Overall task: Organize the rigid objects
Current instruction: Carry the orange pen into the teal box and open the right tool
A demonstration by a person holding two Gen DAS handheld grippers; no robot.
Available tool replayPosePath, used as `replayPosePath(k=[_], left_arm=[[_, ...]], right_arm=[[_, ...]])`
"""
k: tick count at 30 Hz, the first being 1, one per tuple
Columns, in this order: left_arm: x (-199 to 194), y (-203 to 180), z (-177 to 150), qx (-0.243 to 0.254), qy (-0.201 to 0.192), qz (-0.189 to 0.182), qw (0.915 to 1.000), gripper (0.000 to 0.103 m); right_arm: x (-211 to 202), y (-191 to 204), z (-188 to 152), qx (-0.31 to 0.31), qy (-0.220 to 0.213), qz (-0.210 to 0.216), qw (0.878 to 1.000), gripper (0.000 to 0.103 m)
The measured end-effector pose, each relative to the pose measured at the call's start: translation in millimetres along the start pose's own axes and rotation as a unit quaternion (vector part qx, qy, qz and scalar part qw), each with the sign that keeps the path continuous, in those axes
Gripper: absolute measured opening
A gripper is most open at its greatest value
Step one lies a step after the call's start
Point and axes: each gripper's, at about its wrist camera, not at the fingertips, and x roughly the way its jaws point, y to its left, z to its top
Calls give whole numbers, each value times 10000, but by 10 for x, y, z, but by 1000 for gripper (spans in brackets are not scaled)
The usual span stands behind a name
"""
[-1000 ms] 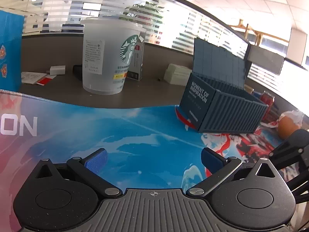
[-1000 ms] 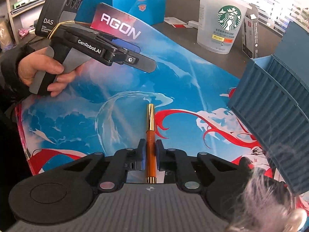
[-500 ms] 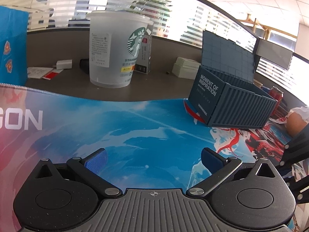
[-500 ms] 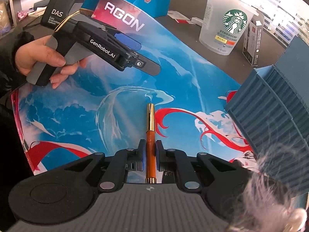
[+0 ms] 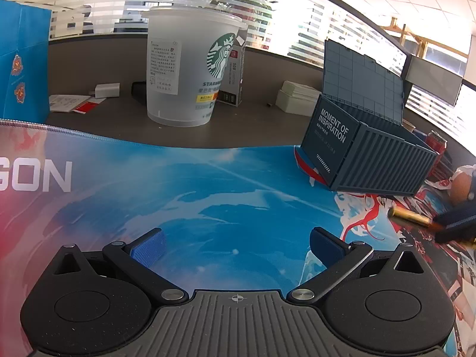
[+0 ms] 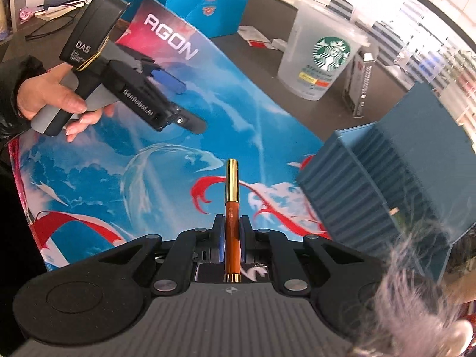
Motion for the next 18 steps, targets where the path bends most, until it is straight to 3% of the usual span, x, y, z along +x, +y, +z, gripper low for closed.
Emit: replayPosePath(k=[18], left_arm=[[17, -4, -4, 45, 24, 29, 10000, 103]], right_arm=[[-272, -744, 302, -144, 143, -832, 9963, 9]])
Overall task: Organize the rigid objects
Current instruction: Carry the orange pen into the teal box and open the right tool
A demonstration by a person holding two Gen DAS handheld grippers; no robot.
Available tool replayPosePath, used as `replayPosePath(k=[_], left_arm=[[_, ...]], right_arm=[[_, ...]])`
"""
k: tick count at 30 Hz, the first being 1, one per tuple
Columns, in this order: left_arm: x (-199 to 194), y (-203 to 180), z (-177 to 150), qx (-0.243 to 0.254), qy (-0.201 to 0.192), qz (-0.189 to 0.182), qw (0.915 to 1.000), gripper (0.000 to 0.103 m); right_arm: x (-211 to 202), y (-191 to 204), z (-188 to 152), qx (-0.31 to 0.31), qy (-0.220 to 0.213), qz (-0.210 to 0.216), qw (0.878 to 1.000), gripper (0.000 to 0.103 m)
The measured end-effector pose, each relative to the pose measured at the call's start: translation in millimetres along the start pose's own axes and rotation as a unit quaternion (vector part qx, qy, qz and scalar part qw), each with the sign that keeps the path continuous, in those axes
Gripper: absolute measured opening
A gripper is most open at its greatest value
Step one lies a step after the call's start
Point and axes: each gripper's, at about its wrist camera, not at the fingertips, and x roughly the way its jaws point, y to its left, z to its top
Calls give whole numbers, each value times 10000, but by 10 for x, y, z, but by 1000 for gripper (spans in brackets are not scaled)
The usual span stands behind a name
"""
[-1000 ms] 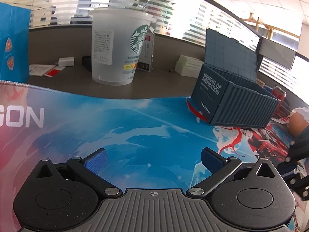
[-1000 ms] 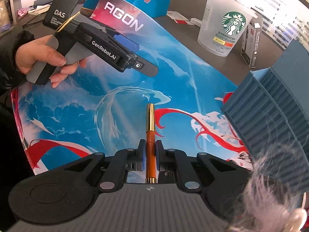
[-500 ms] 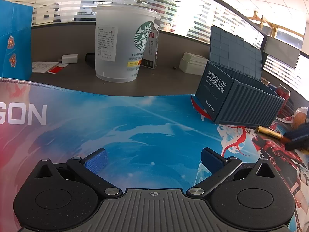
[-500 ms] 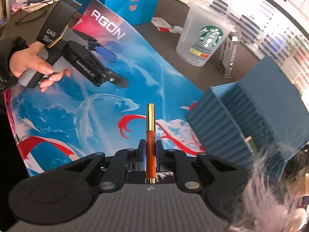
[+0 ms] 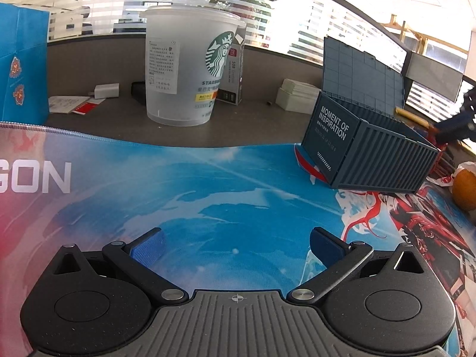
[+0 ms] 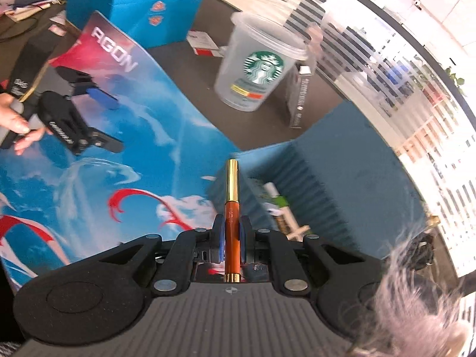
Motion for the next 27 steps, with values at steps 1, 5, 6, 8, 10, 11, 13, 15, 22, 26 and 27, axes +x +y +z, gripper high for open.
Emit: replayPosePath(k=[1, 5, 6, 8, 10, 11, 13, 15, 22, 26, 27], left_arm=[[1, -1, 1, -4, -1, -2, 10000, 103], [3, 1, 4, -23, -9, -24, 10000, 103], [2, 3, 5, -31, -12, -32, 10000, 103], [1, 7, 6, -49, -19, -48, 10000, 103], [5, 15, 6, -63, -23, -61, 10000, 103], [4, 17, 5, -67, -25, -66, 10000, 103], [3, 22, 5, -77, -30, -77, 9999, 103], [4, 27, 5, -92, -35, -92, 9999, 103], [5, 36, 7, -122, -45, -125, 9998, 103], [6, 39, 8, -140, -51, -142, 9998, 103], [7, 40, 8, -145, -52, -146, 9998, 103]], right_arm=[[9, -46, 18, -11, 35, -48, 10000, 9], [36, -231, 71, -67, 85, -175, 9998, 9], [50, -278, 83, -100, 97, -212, 9997, 9], [87, -385, 104, -162, 123, -285, 9994, 9], [134, -487, 118, -290, 129, -329, 9990, 9], [152, -523, 117, -386, 106, -355, 9986, 9], [199, -594, 128, -499, 62, -402, 9979, 9], [249, -663, 126, -600, 17, -346, 9976, 9], [527, -778, 36, -1220, 124, 15, 9925, 9], [685, -860, -1, -1209, 108, 217, 9924, 9], [716, -864, 0, -1205, 103, 261, 9923, 9]])
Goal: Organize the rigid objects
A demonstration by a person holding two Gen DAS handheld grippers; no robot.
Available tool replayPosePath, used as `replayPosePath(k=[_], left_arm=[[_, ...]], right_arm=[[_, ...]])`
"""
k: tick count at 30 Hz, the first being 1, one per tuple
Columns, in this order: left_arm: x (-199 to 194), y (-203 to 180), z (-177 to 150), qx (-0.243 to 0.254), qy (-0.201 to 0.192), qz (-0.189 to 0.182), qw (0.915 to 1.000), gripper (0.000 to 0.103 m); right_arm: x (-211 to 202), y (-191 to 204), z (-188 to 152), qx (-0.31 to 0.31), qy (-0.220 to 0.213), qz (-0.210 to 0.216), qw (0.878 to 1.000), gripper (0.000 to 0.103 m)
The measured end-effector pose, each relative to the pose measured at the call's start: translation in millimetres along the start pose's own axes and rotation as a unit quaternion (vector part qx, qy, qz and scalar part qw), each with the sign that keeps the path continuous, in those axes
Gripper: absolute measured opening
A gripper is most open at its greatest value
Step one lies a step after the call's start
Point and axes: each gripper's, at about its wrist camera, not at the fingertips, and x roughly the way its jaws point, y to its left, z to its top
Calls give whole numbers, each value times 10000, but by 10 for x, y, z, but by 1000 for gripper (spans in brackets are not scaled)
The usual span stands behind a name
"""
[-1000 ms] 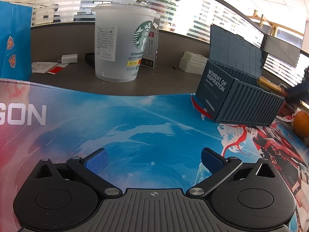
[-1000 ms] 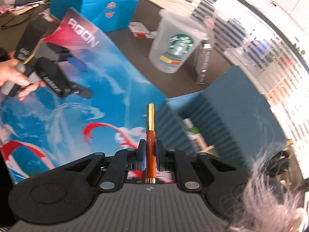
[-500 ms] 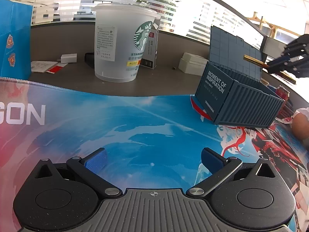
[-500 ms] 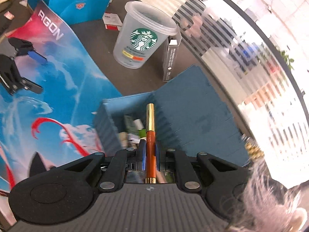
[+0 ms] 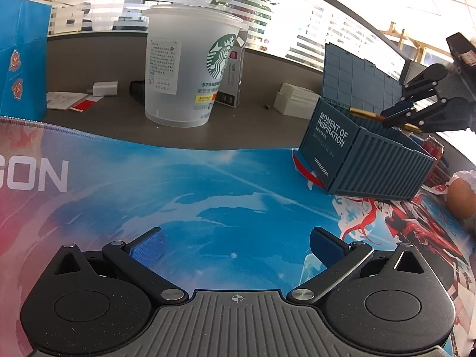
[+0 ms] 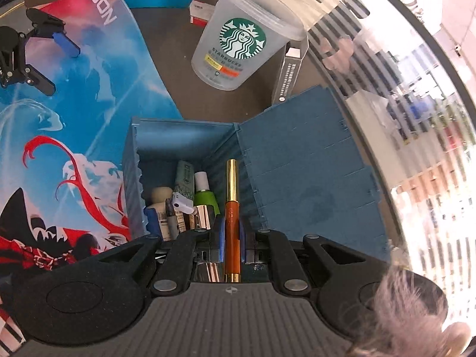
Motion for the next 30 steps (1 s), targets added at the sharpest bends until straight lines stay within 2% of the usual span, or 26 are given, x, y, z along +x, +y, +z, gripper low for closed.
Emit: replayPosePath(k=[8, 16, 22, 24, 25, 26, 30], left_arm=[[5, 0, 3, -11, -1, -7, 10000, 103], [3, -1, 3, -11, -1, -6, 10000, 103], [2, -2, 4, -9, 1, -3, 10000, 103], [6, -3, 4, -10, 1, 0, 10000, 103], [6, -2, 4, -4, 5, 3, 10000, 103], [6, -5, 5, 4, 8, 6, 10000, 103], [24, -27, 2, 64, 38, 53, 10000, 103]], right_arm=[[240, -19, 10, 51, -30, 297, 9995, 9], [413, -37, -63, 285, 59, 373, 9989, 10], [317, -83, -95, 592, -153, 203, 9979, 30], [205, -83, -93, 732, -352, 253, 9964, 47], [129, -72, -92, 819, -502, 236, 9951, 61], [46, -54, -89, 909, -664, 206, 9934, 69], [-278, 44, -66, 1436, -1406, 301, 9791, 84]])
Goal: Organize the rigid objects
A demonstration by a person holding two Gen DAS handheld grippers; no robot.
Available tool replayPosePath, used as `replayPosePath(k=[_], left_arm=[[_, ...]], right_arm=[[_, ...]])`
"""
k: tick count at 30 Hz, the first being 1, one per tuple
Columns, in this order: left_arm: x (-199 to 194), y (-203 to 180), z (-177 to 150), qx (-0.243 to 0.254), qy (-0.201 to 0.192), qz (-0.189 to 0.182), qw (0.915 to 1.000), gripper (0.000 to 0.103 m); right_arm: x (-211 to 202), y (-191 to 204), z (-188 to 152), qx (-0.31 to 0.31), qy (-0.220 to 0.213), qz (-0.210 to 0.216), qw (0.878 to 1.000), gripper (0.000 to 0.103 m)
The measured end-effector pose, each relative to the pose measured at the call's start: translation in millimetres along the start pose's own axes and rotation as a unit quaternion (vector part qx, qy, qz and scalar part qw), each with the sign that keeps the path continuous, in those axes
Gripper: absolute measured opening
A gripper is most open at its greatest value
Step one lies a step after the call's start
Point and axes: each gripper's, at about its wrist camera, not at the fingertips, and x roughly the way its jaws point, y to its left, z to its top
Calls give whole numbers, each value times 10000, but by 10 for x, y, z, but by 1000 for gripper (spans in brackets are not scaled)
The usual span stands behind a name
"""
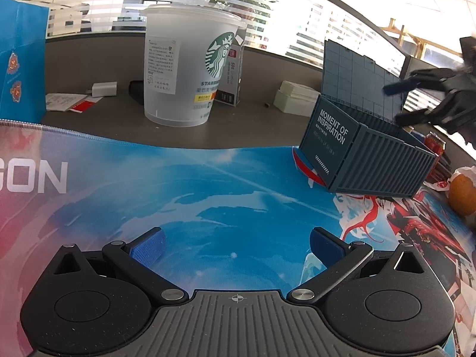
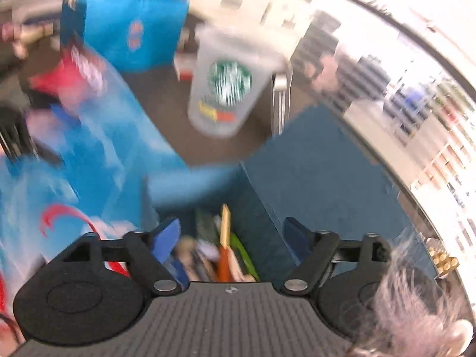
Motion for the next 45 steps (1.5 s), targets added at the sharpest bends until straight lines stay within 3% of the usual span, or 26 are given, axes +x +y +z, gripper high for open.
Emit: replayPosePath(k=[5, 12, 20, 23, 26, 29, 32, 37, 45], left_arm=[[17, -19, 8, 71, 33, 61, 10000, 103], [42, 8, 39, -123, -21, 65, 9999, 103], [139, -224, 33, 773, 385, 522, 9949, 103], [159, -286, 11, 945, 430, 691, 9922, 103], [149, -251, 6, 906, 402, 725, 9924, 103], [109, -162, 6, 718, 343, 1022, 9916, 103], [24, 39, 3, 423, 240, 1501, 9875, 103], [-163, 367, 5, 189, 78, 2269, 9737, 103], [-401, 901, 5, -526, -25, 2655, 9627, 103]], right_arm=[[-308, 350, -30, 790, -835, 456, 9923, 91], [-490, 1096, -276, 1105, -1367, 904, 9803, 93], [-526, 1387, -574, 1867, -1620, 957, 9642, 95], [-504, 1460, -702, 2128, -1645, 653, 9609, 102], [-369, 1524, -784, 2453, -1545, 210, 9568, 103], [-170, 1582, -764, 2760, -1500, -80, 9494, 103], [116, 1693, -587, 2861, -1416, -343, 9471, 103], [662, 1891, -184, 2798, -1075, -799, 9507, 103], [1334, 1980, 255, 2771, -709, -1255, 9500, 103]])
